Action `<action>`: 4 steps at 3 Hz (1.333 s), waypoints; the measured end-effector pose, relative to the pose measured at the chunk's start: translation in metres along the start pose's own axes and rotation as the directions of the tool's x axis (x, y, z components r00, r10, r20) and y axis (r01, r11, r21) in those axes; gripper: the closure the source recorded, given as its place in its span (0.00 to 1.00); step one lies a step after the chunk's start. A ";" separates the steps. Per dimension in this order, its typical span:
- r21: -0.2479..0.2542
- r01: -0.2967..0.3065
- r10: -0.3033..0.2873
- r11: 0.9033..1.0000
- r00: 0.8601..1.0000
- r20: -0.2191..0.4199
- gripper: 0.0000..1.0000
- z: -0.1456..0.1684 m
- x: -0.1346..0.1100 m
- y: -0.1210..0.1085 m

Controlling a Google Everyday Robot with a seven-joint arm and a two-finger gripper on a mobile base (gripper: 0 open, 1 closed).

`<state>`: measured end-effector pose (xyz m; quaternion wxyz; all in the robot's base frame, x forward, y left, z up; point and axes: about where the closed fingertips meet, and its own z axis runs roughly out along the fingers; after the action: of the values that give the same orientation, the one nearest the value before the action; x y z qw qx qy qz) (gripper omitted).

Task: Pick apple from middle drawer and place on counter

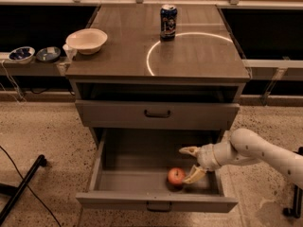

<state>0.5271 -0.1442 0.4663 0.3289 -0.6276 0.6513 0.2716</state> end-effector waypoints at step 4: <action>-0.111 -0.062 0.056 0.992 0.997 -0.056 0.38 0.088 0.062 -0.006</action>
Offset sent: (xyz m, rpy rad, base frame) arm 0.0192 0.0216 -0.0895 -0.0635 0.0732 -0.0032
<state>0.5408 -0.1171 0.3633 0.2677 -0.6324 0.6618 0.3008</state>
